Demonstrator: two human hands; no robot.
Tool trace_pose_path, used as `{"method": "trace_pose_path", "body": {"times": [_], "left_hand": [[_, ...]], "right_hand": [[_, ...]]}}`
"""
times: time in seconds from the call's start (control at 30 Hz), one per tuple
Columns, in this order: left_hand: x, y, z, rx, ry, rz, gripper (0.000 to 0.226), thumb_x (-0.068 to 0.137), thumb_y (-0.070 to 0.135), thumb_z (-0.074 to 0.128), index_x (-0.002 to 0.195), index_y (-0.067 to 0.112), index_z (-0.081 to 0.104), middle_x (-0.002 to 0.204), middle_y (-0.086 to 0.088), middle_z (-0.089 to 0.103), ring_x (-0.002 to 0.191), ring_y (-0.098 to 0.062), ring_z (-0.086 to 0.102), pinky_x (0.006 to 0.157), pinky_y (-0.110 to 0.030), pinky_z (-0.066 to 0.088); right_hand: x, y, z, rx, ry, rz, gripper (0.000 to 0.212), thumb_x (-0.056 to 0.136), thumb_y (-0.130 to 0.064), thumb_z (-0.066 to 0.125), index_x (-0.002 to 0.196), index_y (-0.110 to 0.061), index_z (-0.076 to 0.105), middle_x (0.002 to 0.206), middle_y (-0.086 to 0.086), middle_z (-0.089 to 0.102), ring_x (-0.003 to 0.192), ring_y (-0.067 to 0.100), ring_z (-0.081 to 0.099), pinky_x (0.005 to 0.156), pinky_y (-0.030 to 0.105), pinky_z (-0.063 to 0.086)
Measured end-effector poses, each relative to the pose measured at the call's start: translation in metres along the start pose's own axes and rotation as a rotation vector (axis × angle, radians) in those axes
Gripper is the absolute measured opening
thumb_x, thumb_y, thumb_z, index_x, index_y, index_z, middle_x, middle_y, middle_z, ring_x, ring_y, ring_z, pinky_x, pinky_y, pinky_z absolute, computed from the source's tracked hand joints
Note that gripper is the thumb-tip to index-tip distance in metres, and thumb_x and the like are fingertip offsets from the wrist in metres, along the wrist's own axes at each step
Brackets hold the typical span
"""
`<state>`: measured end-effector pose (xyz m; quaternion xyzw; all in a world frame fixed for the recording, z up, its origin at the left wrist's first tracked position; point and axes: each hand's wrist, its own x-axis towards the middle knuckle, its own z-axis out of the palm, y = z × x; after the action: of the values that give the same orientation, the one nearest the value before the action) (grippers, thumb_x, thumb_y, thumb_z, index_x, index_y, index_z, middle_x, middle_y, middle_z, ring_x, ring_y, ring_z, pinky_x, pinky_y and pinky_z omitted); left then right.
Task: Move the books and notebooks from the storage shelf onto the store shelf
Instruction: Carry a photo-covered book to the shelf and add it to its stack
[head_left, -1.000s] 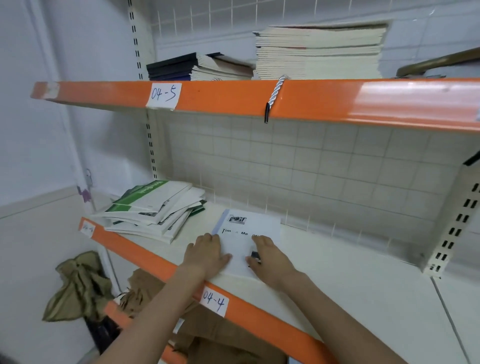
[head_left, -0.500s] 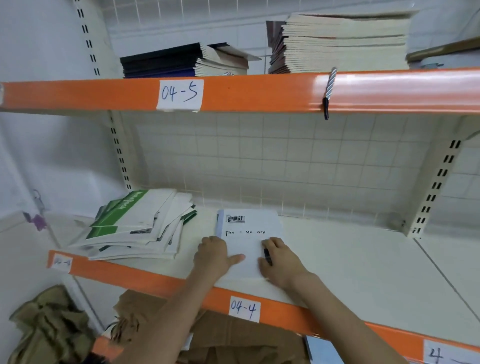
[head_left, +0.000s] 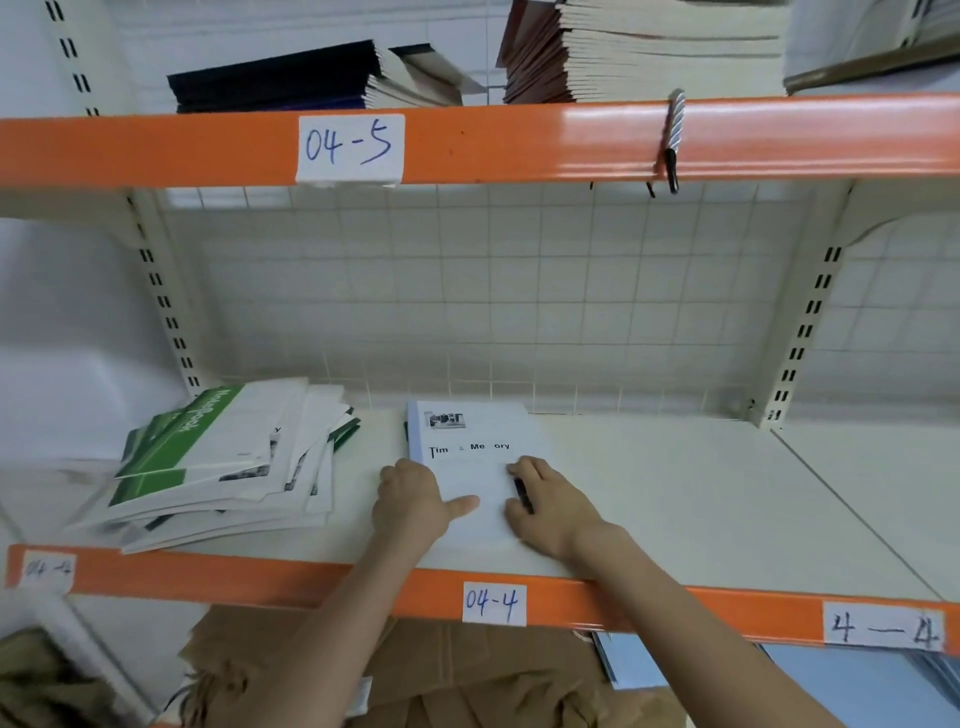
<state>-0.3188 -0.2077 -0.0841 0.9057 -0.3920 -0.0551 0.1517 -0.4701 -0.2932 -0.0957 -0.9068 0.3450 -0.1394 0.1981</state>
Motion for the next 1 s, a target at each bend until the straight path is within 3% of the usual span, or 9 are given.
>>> {"method": "trace_pose_path", "body": {"times": [0.1, 0.2, 0.27, 0.37, 0.57, 0.73, 0.83, 0.9, 1.0], "left_hand": [[0.000, 0.004, -0.003, -0.029, -0.011, -0.007, 0.089, 0.074, 0.063, 0.066, 0.129, 0.000, 0.035, 0.126, -0.010, 0.043, 0.123, -0.024, 0.040, 0.087, -0.035, 0.045], [0.000, 0.012, -0.006, -0.263, -0.002, -0.053, 0.073, 0.075, 0.041, 0.077, 0.117, 0.004, 0.030, 0.119, -0.014, 0.054, 0.108, -0.031, 0.056, 0.077, -0.037, 0.049], [-0.002, 0.016, -0.009, -0.388, 0.037, -0.010, 0.056, 0.084, 0.026, 0.070, 0.112, 0.004, 0.027, 0.111, -0.018, 0.060, 0.097, -0.036, 0.061, 0.072, -0.038, 0.049], [-0.001, 0.010, -0.010, -0.569, 0.039, 0.032, 0.041, 0.092, 0.015, 0.058, 0.113, 0.002, 0.025, 0.114, -0.021, 0.057, 0.098, -0.036, 0.059, 0.076, -0.037, 0.048], [0.000, -0.009, -0.005, -1.029, -0.010, 0.030, 0.036, 0.091, 0.010, 0.059, 0.115, 0.010, 0.032, 0.110, -0.011, 0.056, 0.091, -0.026, 0.056, 0.070, -0.032, 0.047], [0.000, -0.019, -0.013, -1.190, -0.080, 0.046, 0.036, 0.090, 0.009, 0.062, 0.116, 0.013, 0.037, 0.109, -0.003, 0.057, 0.095, -0.021, 0.058, 0.073, -0.027, 0.046], [-0.002, -0.020, -0.018, -1.281, -0.119, 0.047, 0.037, 0.089, 0.008, 0.063, 0.118, 0.011, 0.040, 0.110, -0.005, 0.060, 0.099, -0.024, 0.060, 0.082, -0.033, 0.048], [-0.003, -0.018, -0.019, -1.317, -0.127, 0.039, 0.036, 0.089, 0.008, 0.063, 0.117, 0.012, 0.041, 0.106, -0.003, 0.061, 0.098, -0.025, 0.060, 0.086, -0.038, 0.049], [-0.003, -0.012, -0.022, -1.339, -0.131, 0.040, 0.032, 0.088, 0.009, 0.065, 0.110, 0.017, 0.044, 0.103, 0.001, 0.062, 0.099, -0.026, 0.062, 0.089, -0.043, 0.050]], "right_hand": [[0.001, -0.002, 0.000, -0.016, -0.011, 0.019, 0.046, 0.095, -0.027, 0.042, 0.138, -0.013, 0.037, 0.146, 0.001, 0.034, 0.129, 0.021, 0.039, 0.101, 0.023, 0.029], [0.001, -0.002, -0.001, -0.037, -0.025, 0.036, 0.045, 0.095, -0.028, 0.041, 0.137, -0.013, 0.038, 0.145, 0.002, 0.035, 0.128, 0.023, 0.039, 0.103, 0.026, 0.030], [0.000, -0.002, -0.002, -0.039, -0.034, 0.042, 0.044, 0.095, -0.028, 0.041, 0.137, -0.013, 0.037, 0.145, 0.002, 0.034, 0.129, 0.023, 0.039, 0.102, 0.025, 0.030], [0.001, -0.002, -0.004, -0.038, -0.041, 0.043, 0.044, 0.096, -0.028, 0.041, 0.137, -0.013, 0.037, 0.145, 0.002, 0.034, 0.129, 0.022, 0.039, 0.101, 0.024, 0.030], [0.000, 0.000, -0.010, 0.025, -0.001, 0.098, 0.047, 0.098, -0.036, 0.042, 0.139, -0.014, 0.037, 0.146, 0.001, 0.034, 0.130, 0.022, 0.038, 0.107, 0.028, 0.030], [0.001, 0.004, -0.030, 0.119, 0.202, 0.285, 0.053, 0.096, -0.035, 0.048, 0.136, -0.004, 0.035, 0.135, 0.015, 0.046, 0.123, 0.030, 0.047, 0.095, 0.033, 0.038], [0.006, 0.009, -0.044, 0.174, 0.216, 0.383, 0.057, 0.095, -0.039, 0.048, 0.138, -0.003, 0.035, 0.122, 0.015, 0.061, 0.116, 0.031, 0.054, 0.089, 0.034, 0.041], [0.009, 0.009, -0.049, 0.364, 0.184, 0.437, 0.045, 0.095, -0.039, 0.050, 0.123, -0.003, 0.050, 0.115, 0.014, 0.063, 0.103, 0.030, 0.059, 0.081, 0.031, 0.044], [0.003, 0.001, -0.057, 0.865, 0.082, 0.492, 0.026, 0.095, -0.029, 0.052, 0.083, -0.006, 0.055, 0.081, 0.013, 0.064, 0.061, 0.021, 0.060, 0.056, 0.025, 0.047]]}}
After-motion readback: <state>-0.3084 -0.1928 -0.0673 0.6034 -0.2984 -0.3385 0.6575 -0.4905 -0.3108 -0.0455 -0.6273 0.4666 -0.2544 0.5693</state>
